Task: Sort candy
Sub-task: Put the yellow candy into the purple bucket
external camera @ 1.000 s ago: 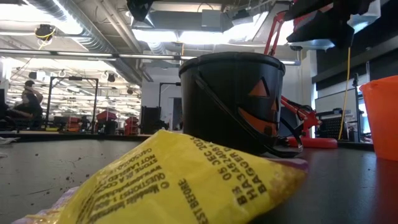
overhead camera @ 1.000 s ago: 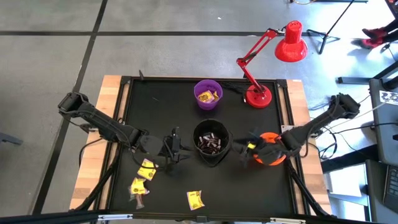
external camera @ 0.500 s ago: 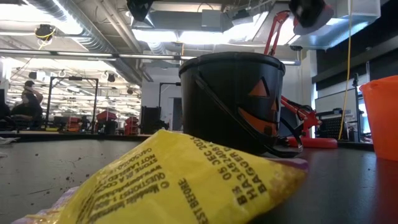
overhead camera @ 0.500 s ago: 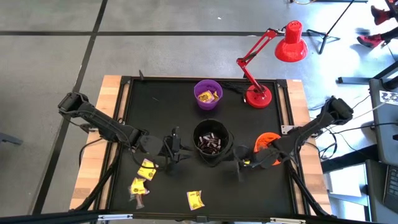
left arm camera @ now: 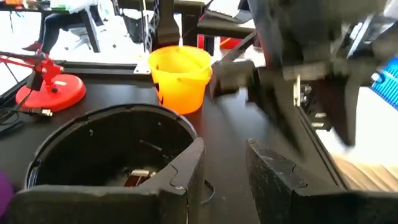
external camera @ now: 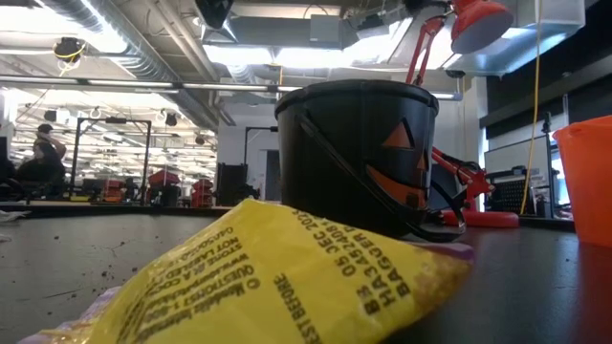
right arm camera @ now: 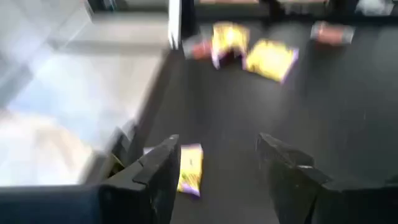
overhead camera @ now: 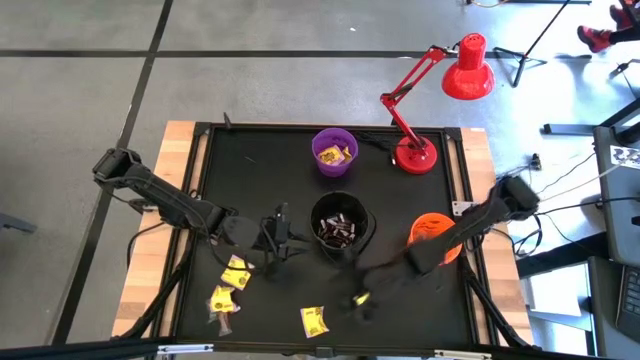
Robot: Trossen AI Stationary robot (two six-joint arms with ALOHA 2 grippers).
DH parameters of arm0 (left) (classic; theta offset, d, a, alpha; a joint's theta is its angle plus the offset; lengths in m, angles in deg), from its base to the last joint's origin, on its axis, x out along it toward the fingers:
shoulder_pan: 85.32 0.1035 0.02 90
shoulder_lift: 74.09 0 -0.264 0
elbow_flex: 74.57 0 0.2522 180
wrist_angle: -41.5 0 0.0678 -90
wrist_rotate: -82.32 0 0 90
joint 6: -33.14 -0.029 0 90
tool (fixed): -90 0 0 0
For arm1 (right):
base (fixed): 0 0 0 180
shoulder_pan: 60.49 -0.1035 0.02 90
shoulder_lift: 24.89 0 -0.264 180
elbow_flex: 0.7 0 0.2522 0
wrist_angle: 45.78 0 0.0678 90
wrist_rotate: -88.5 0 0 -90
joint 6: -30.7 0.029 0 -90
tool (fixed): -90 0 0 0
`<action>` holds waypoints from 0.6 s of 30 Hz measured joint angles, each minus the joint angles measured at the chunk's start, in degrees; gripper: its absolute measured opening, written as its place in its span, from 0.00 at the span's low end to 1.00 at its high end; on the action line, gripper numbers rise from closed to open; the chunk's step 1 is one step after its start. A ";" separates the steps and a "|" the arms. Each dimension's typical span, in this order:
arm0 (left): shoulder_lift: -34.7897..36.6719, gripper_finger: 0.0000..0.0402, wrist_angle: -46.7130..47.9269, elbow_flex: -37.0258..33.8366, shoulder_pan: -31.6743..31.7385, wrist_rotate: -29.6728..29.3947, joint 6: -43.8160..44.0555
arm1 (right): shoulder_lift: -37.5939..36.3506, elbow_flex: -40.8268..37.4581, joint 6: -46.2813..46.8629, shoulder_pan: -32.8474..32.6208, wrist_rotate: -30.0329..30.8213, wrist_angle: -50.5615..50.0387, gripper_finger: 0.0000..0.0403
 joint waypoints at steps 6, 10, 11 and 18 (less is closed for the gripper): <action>0.35 0.26 0.26 0.00 -0.27 0.04 -0.36 | 11.67 11.64 -2.28 0.00 -6.34 -12.47 0.51; 0.85 0.26 0.48 0.00 -0.50 0.00 -1.13 | 16.78 13.86 -2.73 0.00 -10.96 -11.37 0.51; 1.23 0.26 0.95 0.00 -0.50 -0.04 -1.22 | 17.73 13.92 -2.70 -0.01 -11.26 -11.00 0.51; 3.64 0.26 1.23 0.02 -0.44 -1.09 -2.09 | 22.76 13.92 -2.64 0.06 -13.45 -9.41 0.51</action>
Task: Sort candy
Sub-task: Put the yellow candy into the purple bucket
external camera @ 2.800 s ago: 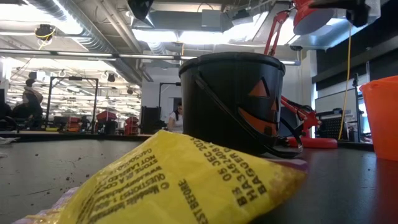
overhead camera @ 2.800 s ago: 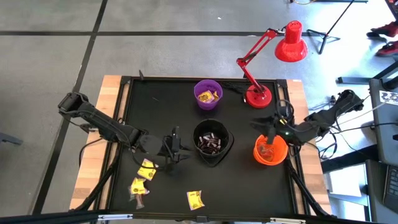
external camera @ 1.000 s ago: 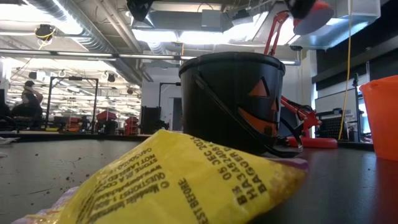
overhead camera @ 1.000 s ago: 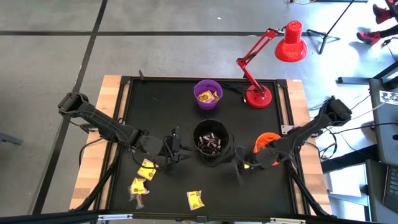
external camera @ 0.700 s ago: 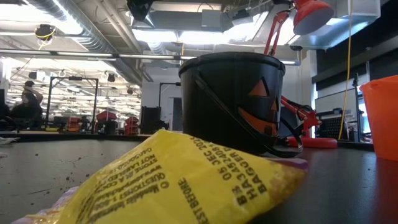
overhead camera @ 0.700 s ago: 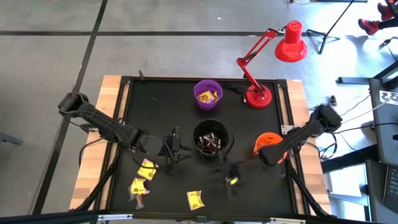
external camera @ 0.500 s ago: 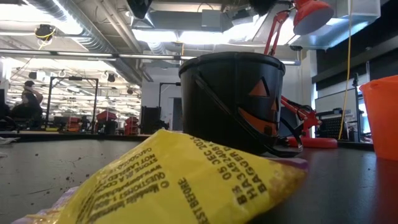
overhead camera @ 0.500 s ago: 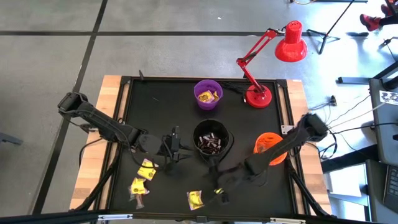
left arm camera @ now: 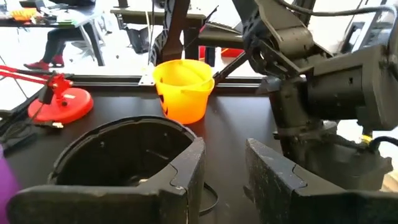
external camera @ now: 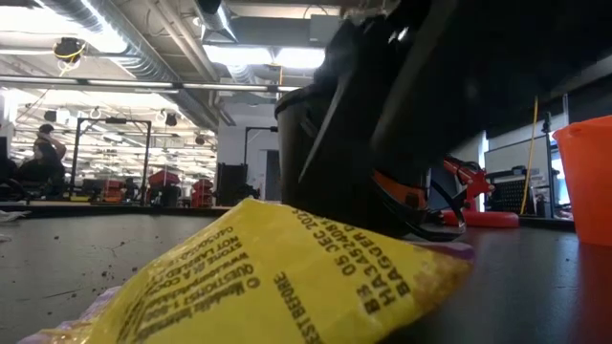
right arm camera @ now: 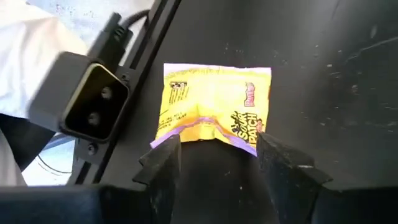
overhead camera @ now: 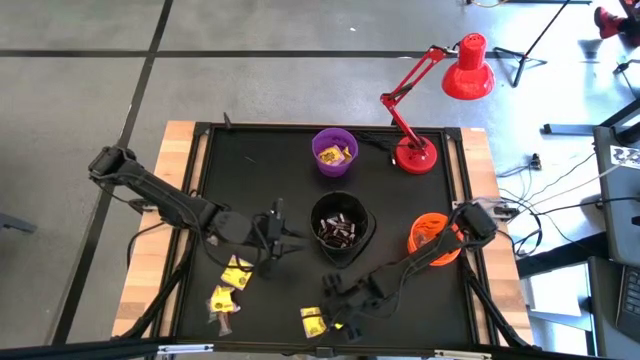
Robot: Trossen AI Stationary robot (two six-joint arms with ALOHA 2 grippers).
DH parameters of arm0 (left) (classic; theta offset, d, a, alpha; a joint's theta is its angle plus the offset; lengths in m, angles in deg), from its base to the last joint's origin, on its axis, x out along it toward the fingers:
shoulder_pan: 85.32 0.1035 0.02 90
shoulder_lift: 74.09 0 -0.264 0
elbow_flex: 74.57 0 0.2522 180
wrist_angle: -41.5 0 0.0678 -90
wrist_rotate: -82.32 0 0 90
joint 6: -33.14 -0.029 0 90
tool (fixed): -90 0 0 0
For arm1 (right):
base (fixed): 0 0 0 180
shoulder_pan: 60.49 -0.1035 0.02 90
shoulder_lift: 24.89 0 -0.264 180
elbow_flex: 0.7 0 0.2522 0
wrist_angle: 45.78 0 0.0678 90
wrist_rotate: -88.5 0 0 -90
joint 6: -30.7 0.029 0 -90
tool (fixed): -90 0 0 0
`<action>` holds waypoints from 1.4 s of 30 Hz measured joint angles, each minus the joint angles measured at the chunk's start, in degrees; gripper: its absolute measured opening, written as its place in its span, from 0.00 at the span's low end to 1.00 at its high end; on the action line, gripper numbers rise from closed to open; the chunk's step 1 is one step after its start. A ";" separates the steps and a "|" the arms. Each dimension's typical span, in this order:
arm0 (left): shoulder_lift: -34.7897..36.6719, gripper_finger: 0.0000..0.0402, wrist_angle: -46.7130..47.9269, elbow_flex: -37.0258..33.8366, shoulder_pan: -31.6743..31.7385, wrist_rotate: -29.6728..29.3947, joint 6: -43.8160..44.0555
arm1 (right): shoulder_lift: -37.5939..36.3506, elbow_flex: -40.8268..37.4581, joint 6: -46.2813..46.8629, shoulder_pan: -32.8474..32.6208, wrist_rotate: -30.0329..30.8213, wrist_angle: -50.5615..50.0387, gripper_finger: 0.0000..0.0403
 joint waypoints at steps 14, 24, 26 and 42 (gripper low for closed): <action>0.22 0.26 -0.36 0.00 0.00 -0.77 -0.14 | 5.55 0.17 -0.05 1.46 1.77 3.43 0.51; 0.22 0.26 -0.34 0.00 0.00 -0.75 0.02 | 5.47 0.04 -1.82 1.56 3.53 5.10 0.51; 0.22 0.26 -0.34 0.00 0.00 -0.75 0.02 | 5.49 0.04 -1.89 1.58 3.97 5.30 0.51; 0.22 0.26 -0.15 0.00 0.00 -0.72 0.02 | 5.51 0.00 -4.01 1.63 4.40 5.90 0.51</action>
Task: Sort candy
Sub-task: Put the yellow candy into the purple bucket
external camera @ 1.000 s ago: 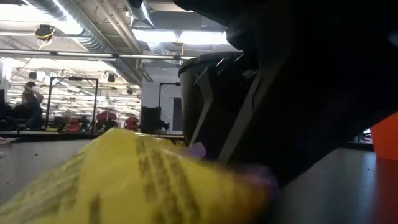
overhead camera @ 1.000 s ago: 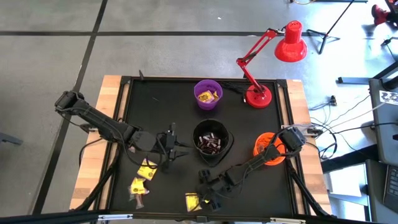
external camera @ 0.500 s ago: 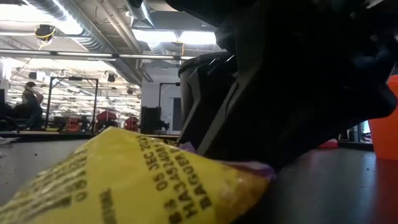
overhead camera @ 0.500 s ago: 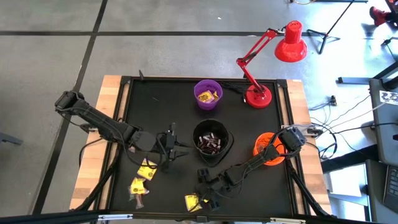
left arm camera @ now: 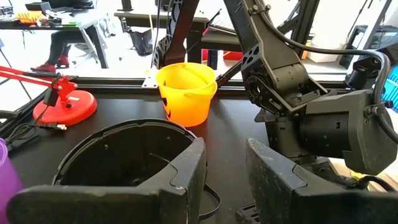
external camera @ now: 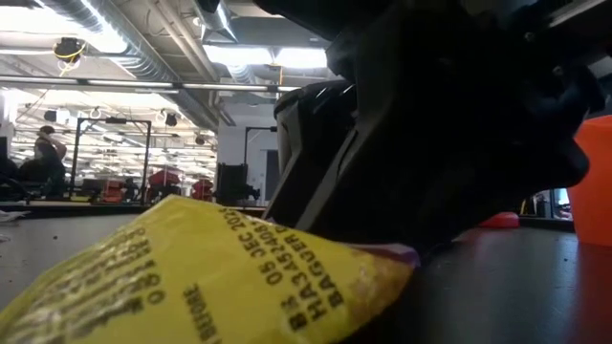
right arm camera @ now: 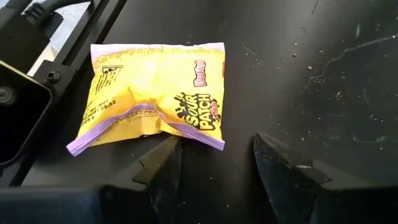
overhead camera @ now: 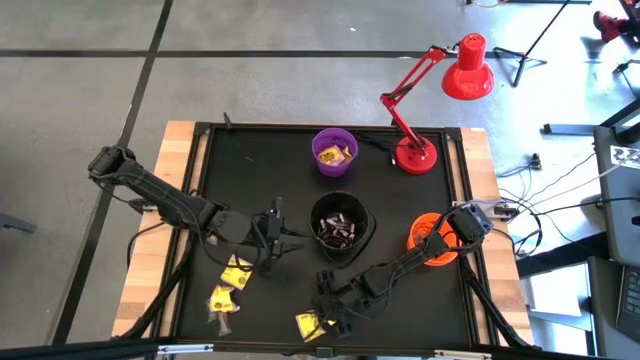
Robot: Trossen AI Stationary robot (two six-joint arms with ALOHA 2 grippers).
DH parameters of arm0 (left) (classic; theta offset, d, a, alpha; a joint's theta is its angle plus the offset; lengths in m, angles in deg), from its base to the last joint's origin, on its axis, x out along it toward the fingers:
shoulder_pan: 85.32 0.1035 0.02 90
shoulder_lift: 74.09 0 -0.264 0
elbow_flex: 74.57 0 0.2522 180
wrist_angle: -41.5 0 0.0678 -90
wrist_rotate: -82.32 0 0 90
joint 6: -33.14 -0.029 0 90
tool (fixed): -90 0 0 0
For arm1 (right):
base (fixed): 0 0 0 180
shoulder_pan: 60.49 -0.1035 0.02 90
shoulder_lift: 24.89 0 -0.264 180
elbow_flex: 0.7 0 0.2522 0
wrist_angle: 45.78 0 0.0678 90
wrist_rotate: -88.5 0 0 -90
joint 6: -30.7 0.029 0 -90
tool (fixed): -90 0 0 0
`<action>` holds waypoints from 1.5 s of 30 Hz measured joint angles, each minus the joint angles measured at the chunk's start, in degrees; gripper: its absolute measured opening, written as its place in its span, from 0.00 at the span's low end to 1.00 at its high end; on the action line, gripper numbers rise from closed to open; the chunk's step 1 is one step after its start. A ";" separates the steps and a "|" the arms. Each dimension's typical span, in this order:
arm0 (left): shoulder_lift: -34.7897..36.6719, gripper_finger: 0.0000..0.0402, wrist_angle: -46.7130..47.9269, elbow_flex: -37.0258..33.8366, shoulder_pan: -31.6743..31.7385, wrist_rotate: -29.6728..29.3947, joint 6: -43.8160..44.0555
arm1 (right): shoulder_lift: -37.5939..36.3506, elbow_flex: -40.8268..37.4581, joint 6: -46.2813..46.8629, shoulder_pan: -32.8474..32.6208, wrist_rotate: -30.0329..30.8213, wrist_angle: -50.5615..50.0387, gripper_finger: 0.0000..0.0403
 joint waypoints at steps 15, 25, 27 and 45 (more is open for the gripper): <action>-0.02 0.26 0.07 0.00 0.00 0.02 0.00 | 0.00 10.34 -3.67 -0.07 3.33 -14.97 0.51; -0.04 0.26 0.27 0.00 -0.04 0.02 0.85 | 0.00 11.04 -3.28 -0.16 -0.08 -14.75 0.51; -0.04 0.26 0.29 0.00 -0.04 0.02 0.85 | 0.00 11.04 -3.12 -0.16 -0.66 -14.05 0.51; -0.04 0.26 1.86 0.00 -0.04 0.02 1.34 | 4.46 11.15 2.14 1.32 -4.44 -11.18 0.48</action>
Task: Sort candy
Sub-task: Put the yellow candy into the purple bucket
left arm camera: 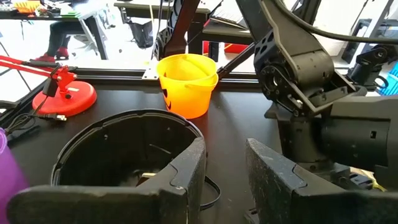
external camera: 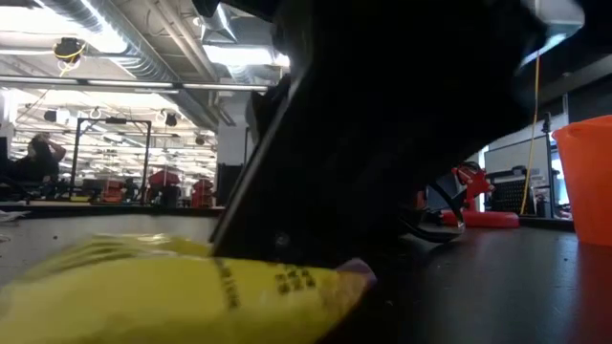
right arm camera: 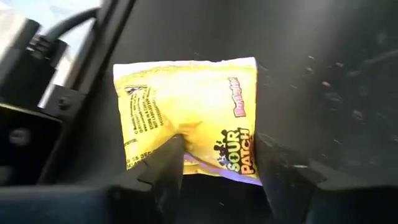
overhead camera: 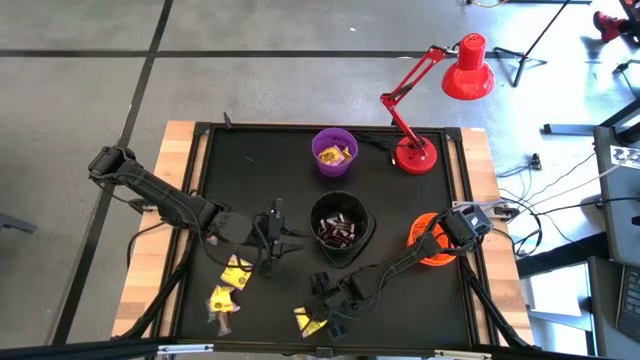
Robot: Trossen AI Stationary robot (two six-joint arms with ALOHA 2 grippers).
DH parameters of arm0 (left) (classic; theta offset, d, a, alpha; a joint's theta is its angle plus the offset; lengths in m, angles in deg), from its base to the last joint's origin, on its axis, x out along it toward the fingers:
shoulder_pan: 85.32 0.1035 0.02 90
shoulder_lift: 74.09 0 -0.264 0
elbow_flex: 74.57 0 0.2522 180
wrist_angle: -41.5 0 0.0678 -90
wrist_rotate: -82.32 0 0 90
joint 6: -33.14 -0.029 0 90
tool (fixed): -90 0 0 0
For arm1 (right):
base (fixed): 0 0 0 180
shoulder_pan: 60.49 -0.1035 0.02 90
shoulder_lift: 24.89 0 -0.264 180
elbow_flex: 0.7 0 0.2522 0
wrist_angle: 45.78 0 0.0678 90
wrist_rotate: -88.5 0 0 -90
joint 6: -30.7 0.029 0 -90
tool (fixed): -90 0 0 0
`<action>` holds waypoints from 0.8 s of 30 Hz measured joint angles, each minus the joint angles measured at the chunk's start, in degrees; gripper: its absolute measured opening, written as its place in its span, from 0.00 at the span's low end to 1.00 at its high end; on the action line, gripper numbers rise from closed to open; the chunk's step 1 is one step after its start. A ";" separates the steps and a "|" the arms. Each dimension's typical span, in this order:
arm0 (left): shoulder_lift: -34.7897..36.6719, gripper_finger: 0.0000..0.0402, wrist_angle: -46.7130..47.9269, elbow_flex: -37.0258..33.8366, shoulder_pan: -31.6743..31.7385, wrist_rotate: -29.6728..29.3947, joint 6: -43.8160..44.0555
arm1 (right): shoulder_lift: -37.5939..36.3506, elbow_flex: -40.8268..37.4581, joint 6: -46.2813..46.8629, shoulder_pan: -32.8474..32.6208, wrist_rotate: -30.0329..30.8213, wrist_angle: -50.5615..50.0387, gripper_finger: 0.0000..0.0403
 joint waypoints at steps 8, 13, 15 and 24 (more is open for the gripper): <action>0.00 0.26 0.60 0.00 0.00 0.00 0.02 | 0.02 1.09 -2.75 0.12 2.17 -1.60 0.13; 0.00 0.26 1.01 0.00 0.00 0.00 0.02 | -0.21 3.42 -2.86 0.58 1.96 -5.68 0.03; 0.00 0.26 1.09 0.00 0.00 0.00 0.06 | -0.81 4.77 -2.86 0.79 2.15 -7.32 0.06; 0.00 0.26 3.33 0.00 -0.20 0.35 1.28 | -9.64 5.51 -4.49 0.79 11.41 -12.86 0.01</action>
